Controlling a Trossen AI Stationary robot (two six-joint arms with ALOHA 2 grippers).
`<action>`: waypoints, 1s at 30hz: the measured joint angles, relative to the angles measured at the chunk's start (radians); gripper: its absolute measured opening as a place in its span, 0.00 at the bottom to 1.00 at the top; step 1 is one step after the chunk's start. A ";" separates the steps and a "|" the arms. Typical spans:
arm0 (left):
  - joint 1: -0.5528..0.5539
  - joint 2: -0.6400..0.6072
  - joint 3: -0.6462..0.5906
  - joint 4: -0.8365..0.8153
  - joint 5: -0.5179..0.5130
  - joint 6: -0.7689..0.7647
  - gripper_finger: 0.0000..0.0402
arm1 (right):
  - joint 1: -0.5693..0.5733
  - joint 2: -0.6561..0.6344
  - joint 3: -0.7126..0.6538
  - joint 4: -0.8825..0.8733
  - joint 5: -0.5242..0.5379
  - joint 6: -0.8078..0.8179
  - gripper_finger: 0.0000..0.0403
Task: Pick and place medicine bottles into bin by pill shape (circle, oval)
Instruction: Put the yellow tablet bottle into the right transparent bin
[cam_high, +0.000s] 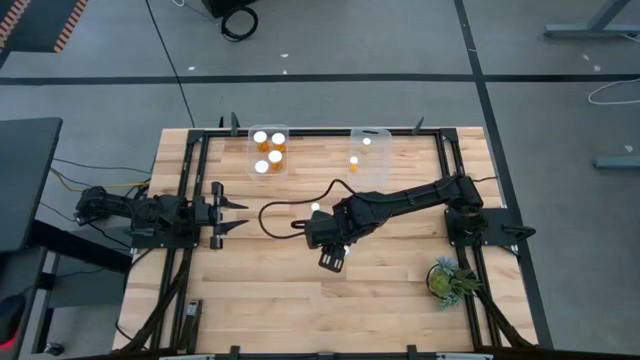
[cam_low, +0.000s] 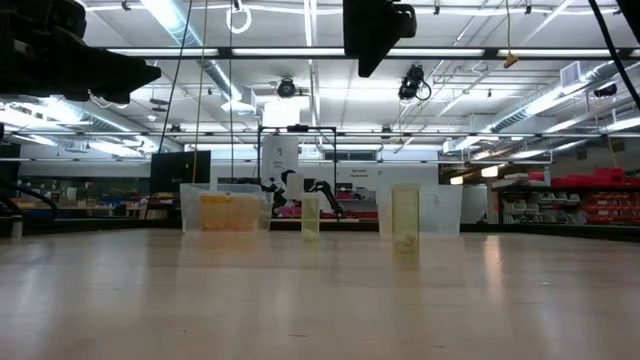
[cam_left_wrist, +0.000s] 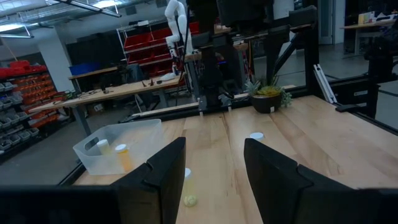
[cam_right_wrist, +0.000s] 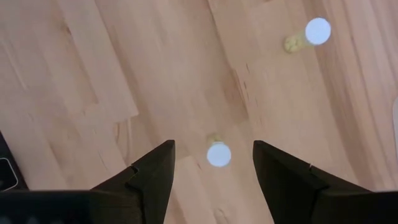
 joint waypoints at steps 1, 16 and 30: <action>0.000 0.000 0.000 0.000 0.000 0.000 0.43 | 0.001 0.000 0.000 0.000 -0.002 0.003 0.55; 0.000 0.000 0.000 0.000 0.000 0.001 0.43 | 0.023 0.000 -0.006 -0.013 -0.014 0.033 0.55; 0.000 0.000 0.000 0.000 0.000 0.001 0.43 | 0.023 0.000 -0.177 0.017 -0.018 0.060 0.55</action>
